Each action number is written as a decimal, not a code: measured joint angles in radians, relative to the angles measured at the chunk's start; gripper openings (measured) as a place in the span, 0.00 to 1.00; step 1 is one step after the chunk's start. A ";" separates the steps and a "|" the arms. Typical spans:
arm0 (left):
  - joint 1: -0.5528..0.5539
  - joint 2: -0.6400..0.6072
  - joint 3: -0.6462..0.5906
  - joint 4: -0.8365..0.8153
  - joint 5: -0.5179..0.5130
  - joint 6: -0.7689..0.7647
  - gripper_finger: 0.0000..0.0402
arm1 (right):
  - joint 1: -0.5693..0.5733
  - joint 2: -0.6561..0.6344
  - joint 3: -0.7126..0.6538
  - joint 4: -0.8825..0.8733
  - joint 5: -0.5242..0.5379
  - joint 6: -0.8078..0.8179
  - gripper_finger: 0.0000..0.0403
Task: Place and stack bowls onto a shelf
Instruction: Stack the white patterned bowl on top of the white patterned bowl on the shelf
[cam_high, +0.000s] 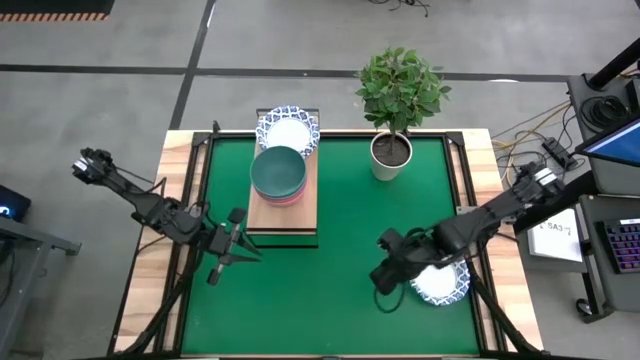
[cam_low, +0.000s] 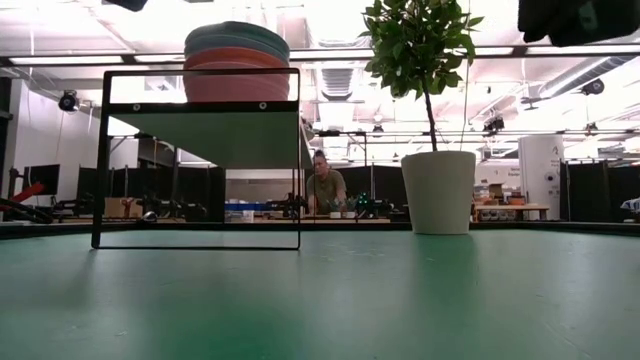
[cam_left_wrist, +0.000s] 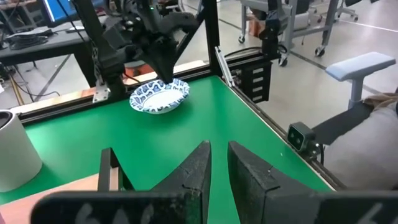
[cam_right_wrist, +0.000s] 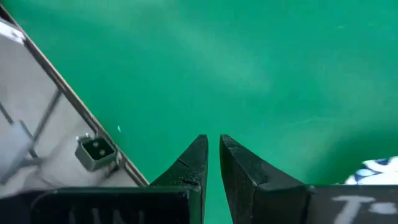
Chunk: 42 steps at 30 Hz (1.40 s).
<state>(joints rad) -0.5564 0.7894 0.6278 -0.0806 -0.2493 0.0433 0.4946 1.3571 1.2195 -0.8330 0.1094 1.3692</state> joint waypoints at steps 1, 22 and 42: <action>0.000 0.001 0.000 -0.001 0.000 0.000 0.09 | -0.008 0.026 0.021 -0.006 -0.026 -0.010 0.08; 0.000 0.007 0.004 -0.035 0.000 0.000 0.09 | -0.037 0.340 0.159 -0.484 -0.261 0.100 0.36; 0.000 0.010 0.004 -0.041 -0.003 -0.004 0.09 | -0.037 0.381 -0.031 -0.323 -0.274 0.174 0.39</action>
<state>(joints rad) -0.5564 0.7990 0.6315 -0.1211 -0.2527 0.0391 0.4580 1.7378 1.1881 -1.1564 -0.1646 1.5429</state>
